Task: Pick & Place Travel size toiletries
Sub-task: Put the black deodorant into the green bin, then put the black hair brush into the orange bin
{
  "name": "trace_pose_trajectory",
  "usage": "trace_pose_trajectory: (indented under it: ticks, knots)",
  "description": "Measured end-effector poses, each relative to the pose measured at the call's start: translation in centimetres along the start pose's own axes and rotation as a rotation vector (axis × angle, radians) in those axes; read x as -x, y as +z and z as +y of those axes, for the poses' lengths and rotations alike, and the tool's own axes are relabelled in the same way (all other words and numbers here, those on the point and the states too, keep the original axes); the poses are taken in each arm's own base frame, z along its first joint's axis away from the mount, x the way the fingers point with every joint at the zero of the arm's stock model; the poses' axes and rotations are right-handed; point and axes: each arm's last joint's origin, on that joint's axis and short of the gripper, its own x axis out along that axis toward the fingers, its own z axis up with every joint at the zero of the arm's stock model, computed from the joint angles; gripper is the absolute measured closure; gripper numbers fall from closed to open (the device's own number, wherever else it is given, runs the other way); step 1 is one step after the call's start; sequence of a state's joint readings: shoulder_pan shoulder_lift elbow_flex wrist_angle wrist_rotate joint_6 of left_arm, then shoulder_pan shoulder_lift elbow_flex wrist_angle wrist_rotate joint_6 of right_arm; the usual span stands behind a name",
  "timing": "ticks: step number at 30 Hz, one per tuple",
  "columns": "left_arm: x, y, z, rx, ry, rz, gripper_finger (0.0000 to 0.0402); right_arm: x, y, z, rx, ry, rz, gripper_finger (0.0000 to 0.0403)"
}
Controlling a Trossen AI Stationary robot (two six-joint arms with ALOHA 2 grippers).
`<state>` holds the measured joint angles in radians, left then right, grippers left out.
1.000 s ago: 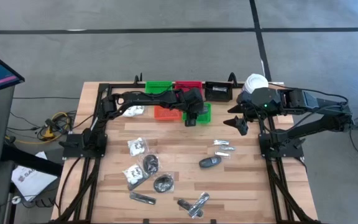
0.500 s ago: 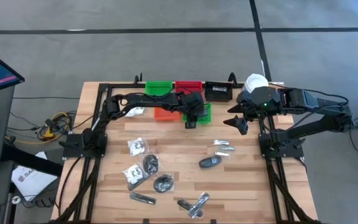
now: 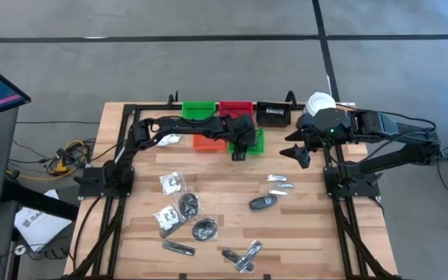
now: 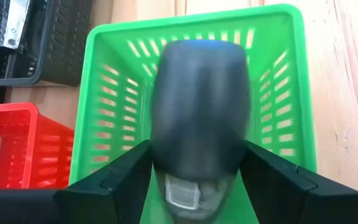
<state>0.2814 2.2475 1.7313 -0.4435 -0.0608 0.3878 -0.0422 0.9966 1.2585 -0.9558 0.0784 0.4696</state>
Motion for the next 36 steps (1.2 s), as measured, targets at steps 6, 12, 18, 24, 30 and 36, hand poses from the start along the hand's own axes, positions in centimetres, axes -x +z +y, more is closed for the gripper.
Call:
trace_pose_trajectory:
  ticks: [6, 12, 18, 24, 30, 36]
  knots:
    - [0.0, 0.0, 0.1, 0.000, 0.029, 0.010, 0.0170, 0.0, 0.0, 0.0, 0.002, 0.000, 0.000, 0.0097]
    - [0.3, 0.0, 0.3, 0.000, 0.071, 0.023, 0.0167, 0.0, 0.0, 0.0, 0.010, 0.000, 0.000, 0.0097]
    - [2.9, 1.3, 0.9, 0.000, 0.102, -0.045, 0.0169, 0.0, 0.0, 0.0, 0.025, 0.000, -0.001, 0.0097]
    - [6.3, 2.6, 1.6, 0.025, 0.136, -0.131, 0.0170, 0.0, 0.0, 0.0, 0.036, 0.000, 0.000, 0.0097]
    - [9.4, 3.6, 2.2, 0.122, 0.158, -0.218, 0.0170, 0.0, 0.0, 0.0, 0.036, -0.003, 0.004, 0.0097]
    - [12.2, 4.3, 2.6, 0.237, 0.163, -0.296, 0.0170, 0.0, -0.1, 0.0, 0.038, -0.003, 0.008, 0.0097]
